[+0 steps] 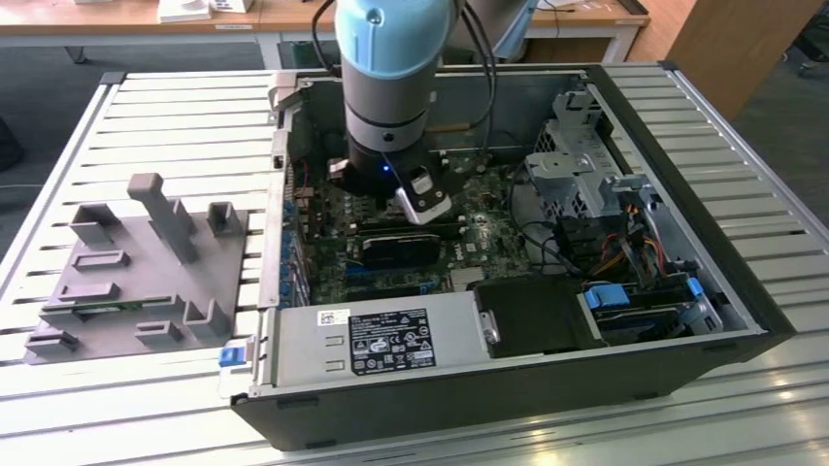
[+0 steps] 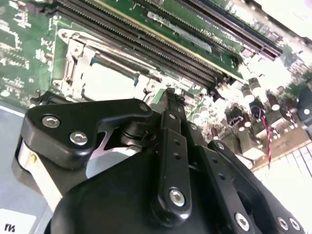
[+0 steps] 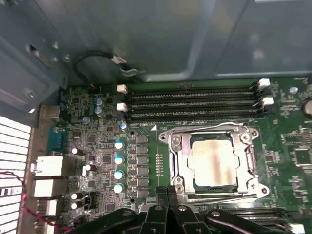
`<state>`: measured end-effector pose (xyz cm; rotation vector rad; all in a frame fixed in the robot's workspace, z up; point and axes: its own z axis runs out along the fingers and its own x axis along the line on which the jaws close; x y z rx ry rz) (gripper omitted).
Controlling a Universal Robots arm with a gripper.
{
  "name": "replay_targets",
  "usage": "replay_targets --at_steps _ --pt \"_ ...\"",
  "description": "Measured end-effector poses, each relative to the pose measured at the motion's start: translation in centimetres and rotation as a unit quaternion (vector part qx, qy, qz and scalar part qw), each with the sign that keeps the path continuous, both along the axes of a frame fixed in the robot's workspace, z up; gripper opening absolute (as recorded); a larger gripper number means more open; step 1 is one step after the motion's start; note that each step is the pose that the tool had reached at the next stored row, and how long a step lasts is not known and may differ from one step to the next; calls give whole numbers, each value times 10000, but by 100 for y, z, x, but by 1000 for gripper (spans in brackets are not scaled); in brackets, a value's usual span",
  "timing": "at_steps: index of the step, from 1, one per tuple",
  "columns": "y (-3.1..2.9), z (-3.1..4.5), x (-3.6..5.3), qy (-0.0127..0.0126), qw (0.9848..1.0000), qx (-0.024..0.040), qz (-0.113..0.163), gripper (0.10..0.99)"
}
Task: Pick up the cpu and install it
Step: 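Install the second cpu locking lever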
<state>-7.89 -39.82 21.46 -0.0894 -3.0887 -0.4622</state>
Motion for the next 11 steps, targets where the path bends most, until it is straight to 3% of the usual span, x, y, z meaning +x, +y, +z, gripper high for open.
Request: replay_targets --at_steps 11 --pt "2 275 0 0 10000 14 0 106"
